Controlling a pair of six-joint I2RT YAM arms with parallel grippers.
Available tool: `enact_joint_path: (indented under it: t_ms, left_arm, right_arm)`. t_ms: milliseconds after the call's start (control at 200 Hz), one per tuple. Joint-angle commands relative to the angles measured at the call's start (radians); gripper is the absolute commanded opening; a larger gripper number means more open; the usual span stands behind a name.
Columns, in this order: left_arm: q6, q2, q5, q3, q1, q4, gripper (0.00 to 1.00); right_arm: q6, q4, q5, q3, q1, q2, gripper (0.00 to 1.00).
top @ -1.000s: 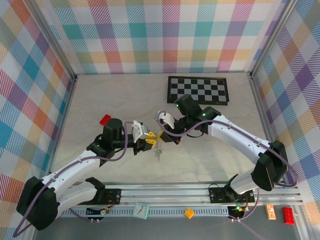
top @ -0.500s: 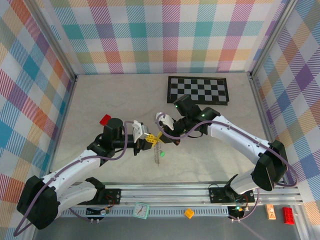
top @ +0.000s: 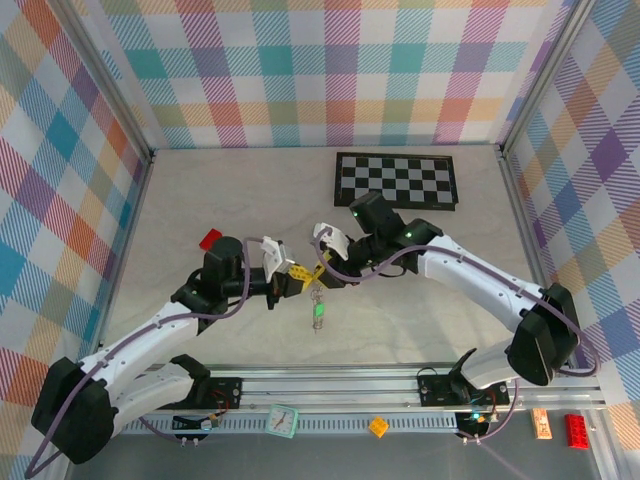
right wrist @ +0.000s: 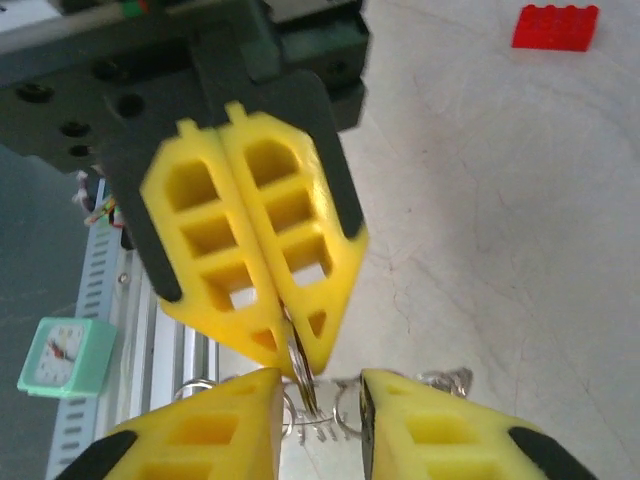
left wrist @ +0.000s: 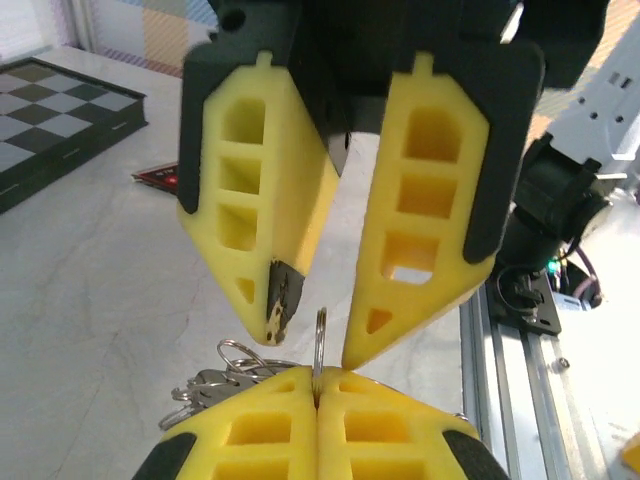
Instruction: Put the keys on the keyring
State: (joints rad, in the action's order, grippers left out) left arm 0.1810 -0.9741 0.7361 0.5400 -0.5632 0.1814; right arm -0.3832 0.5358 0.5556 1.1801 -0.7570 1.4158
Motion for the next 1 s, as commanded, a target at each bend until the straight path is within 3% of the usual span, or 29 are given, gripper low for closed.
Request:
enact_joint_path:
  t_ms: [0, 145, 385, 565, 745, 995]
  left_arm:
    - [-0.141, 0.043, -0.145, 0.053, -0.017, -0.072, 0.0]
    - [-0.281, 0.058, -0.361, 0.139, -0.039, -0.297, 0.0]
    - [-0.557, -0.007, -0.546, 0.31, -0.047, -0.66, 0.0]
    - [-0.749, -0.123, -0.564, 0.479, -0.047, -0.904, 0.0]
    - [-0.887, -0.238, -0.53, 0.639, -0.047, -1.135, 0.0]
    - [-1.112, -0.292, -0.459, 0.718, -0.046, -1.212, 0.0]
  right_arm:
    - [0.054, -0.093, -0.077, -0.054, 0.016, -0.065, 0.42]
    - [0.051, -0.163, -0.177, -0.143, 0.017, -0.151, 0.43]
    - [0.024, -0.381, -0.037, -0.302, -0.092, -0.247, 0.35]
    - [0.15, -0.675, -0.047, -0.369, -0.16, -0.143, 0.28]
    - [0.238, -0.98, -0.226, -0.426, -0.177, -0.015, 0.25]
    - [0.202, -1.102, -0.293, -0.442, -0.177, 0.079, 0.27]
